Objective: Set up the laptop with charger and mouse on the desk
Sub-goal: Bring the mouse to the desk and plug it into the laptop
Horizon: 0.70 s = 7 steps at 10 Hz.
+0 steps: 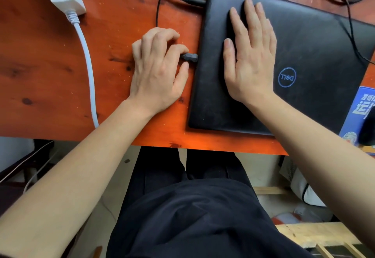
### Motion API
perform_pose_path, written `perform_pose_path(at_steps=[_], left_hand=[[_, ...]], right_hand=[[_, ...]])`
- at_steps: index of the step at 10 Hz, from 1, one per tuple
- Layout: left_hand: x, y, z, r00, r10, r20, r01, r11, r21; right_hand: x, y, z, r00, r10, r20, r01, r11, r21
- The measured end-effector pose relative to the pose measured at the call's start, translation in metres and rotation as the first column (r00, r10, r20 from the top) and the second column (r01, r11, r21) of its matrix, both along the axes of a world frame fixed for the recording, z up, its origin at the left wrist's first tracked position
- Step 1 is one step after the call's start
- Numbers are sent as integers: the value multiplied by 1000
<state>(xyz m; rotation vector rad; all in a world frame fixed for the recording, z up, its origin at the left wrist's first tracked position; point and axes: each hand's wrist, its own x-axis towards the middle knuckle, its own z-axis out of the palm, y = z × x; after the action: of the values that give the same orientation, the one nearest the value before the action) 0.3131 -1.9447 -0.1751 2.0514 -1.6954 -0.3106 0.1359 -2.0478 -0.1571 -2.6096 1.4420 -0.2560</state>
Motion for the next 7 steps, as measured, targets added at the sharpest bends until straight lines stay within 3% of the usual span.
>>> perform_pose_path(at_steps=[4, 7], left_hand=[[10, -1, -8, 997, -3, -78, -3, 997, -74], [0, -1, -5, 1000, 19, -22, -20, 999, -43]], right_hand=[[-2, -2, -1, 1000, 0, -2, 0, 1000, 4], [-3, -2, -3, 1000, 14, 5, -14, 1000, 3]])
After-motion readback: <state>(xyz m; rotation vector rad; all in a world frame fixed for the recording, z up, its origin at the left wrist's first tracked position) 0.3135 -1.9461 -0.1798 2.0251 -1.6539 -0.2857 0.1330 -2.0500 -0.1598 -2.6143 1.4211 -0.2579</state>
